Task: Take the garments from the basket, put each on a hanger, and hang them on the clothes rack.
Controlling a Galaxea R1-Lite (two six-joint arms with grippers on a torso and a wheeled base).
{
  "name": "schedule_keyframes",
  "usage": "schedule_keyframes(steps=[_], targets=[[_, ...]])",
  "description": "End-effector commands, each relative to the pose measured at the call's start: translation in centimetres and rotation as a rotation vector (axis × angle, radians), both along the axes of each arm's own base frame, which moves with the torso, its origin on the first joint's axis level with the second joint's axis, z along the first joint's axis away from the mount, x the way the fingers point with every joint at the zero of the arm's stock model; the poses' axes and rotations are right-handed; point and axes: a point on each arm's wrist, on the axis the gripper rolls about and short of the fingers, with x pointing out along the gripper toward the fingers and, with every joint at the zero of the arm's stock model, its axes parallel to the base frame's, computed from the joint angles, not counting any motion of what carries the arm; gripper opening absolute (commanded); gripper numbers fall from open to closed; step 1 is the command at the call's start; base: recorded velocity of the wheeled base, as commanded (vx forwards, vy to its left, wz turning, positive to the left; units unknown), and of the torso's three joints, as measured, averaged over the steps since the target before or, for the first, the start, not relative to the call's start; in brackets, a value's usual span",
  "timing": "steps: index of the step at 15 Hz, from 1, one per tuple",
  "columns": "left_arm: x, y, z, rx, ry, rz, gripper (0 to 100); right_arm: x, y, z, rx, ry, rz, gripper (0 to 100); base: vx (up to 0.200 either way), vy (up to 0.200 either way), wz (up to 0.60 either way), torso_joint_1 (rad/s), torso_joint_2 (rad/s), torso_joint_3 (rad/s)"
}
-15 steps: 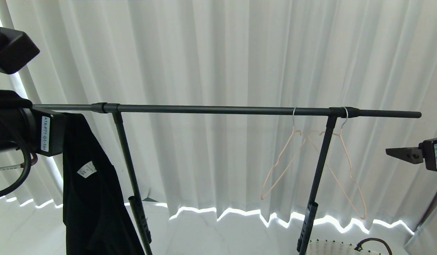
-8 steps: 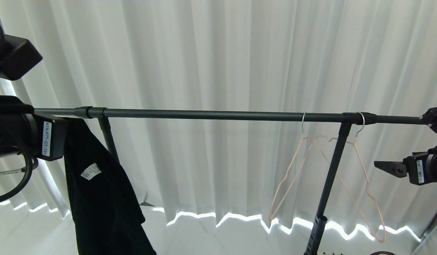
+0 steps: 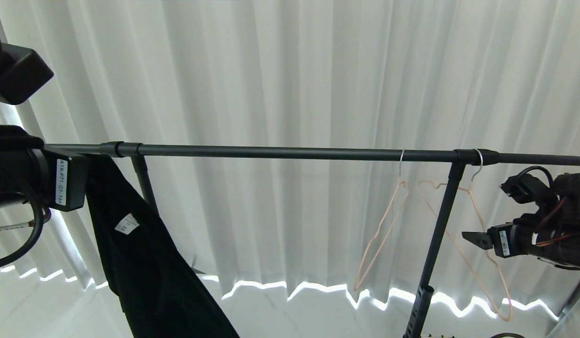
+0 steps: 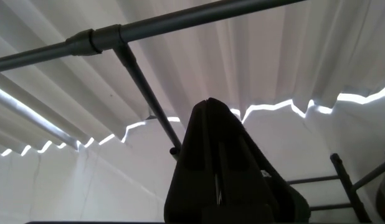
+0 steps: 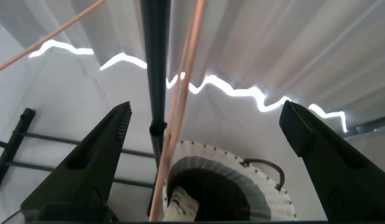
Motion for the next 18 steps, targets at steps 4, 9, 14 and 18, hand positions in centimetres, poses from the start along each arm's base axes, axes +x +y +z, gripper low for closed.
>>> schedule_keyframes(steps=[4, 9, 14, 18], targets=[[-0.1, 0.1, 0.1, -0.001, -0.004, 0.004, 0, 2.6, 0.2, -2.6, -0.005, 0.066, 0.001, 100, 0.0, 0.0, 0.0, 0.0, 0.0, 0.0], [0.0, 0.0, 0.0, 0.002, 0.0, 0.003, 0, 2.6, 0.4, -2.8, 0.014, 0.075, -0.005, 0, 0.0, 0.0, 0.0, 0.0, 0.0, 0.0], [0.0, 0.1, 0.0, 0.0, -0.003, 0.004, 0, 2.4, 0.3, -2.4, 0.038, 0.063, -0.054, 0, 0.0, 0.0, 0.0, 0.0, 0.0, 0.0], [0.0, 0.1, 0.0, 0.0, -0.003, 0.004, 0, 1.7, 0.4, -0.9, 0.079, 0.014, -0.078, 0, 0.0, 0.0, 0.0, 0.0, 0.0, 0.0]])
